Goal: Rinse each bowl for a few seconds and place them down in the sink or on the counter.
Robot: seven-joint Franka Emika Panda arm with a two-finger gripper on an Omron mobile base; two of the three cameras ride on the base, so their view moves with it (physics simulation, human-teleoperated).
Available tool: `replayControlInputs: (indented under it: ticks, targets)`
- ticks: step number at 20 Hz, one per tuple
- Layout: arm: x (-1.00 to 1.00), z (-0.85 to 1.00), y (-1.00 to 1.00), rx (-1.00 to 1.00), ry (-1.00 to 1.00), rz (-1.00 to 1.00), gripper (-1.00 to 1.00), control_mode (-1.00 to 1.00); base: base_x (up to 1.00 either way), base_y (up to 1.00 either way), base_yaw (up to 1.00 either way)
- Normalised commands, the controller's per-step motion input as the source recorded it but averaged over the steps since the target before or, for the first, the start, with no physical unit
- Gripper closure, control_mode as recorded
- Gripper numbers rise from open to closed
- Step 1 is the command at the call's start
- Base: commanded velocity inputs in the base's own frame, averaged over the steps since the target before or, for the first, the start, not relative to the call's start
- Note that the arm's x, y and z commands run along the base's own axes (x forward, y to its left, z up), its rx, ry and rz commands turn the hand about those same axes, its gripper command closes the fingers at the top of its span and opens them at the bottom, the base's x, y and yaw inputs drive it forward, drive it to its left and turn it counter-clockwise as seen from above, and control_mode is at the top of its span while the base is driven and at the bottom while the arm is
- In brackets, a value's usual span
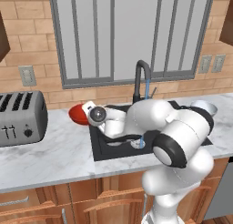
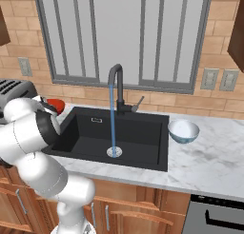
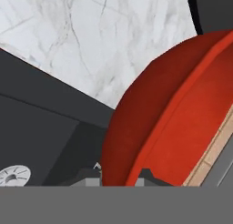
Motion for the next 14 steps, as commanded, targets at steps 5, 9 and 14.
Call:
replayControlInputs:
  ticks: [5,9,14]
  targets:
    - [0.0,-0.04,0.14,0.0,0.07,0.08,1.0,-1.0,0.0,0.0,0.0]
    - [0.06,0.0,0.25,0.0,0.13,0.07,1.0,-1.0,0.0,0.0,0.0]
    - [0.05,0.0,0.28,0.0,0.12,0.07,1.0,-1.0,0.0,0.0,0.0]
